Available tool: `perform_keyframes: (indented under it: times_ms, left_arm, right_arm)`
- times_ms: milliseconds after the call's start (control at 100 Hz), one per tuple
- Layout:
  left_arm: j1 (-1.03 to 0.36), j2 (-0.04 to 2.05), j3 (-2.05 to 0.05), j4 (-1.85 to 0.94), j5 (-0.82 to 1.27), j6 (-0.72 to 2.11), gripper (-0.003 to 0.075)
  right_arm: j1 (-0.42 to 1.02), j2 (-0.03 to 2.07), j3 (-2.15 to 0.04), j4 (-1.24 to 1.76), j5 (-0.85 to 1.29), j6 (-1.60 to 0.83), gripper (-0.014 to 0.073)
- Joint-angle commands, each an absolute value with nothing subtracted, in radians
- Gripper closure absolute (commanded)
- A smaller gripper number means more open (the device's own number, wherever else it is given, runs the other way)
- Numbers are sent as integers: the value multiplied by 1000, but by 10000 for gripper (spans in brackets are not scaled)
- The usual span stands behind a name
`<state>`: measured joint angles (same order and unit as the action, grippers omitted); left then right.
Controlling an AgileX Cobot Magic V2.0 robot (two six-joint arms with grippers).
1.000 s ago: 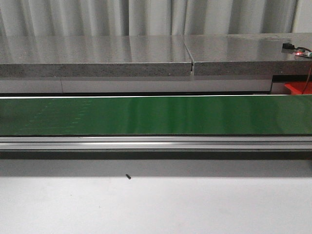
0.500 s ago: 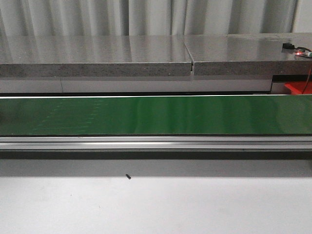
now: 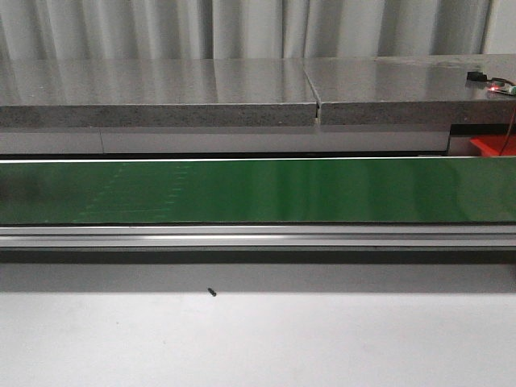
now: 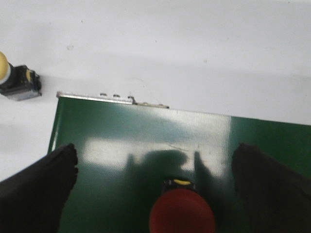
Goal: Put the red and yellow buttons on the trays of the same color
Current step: 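Carry the red button with the left gripper onto the belt and release, then grasp a second red mushroom button with the left gripper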
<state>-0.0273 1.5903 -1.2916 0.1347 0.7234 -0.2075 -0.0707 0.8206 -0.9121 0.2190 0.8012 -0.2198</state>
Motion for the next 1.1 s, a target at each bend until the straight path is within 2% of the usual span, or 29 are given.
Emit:
perform_keyframes:
  times_ms: [0,160,630,840,1090]
  left_arm:
    - [-6,1543,-1350,152,692,-207,94]
    - [75,1543,-1376,144,694,-209,95]
    - [426,1597,-1376,146,645,-207,103]
    - [479,1696,-1379,146,612,-197,103]
    - [488,1841,-1505,146,677,-182,103]
  right_arm:
    - [-68,814,-938,221,746,-229,662]
    - [-68,814,-938,221,746,-229,662]
    - [-68,814,-938,221,746,-229,662]
    - [-68,814,-938,221,747,-229,662]
    - [-68,814,-938,221,747,-229,662]
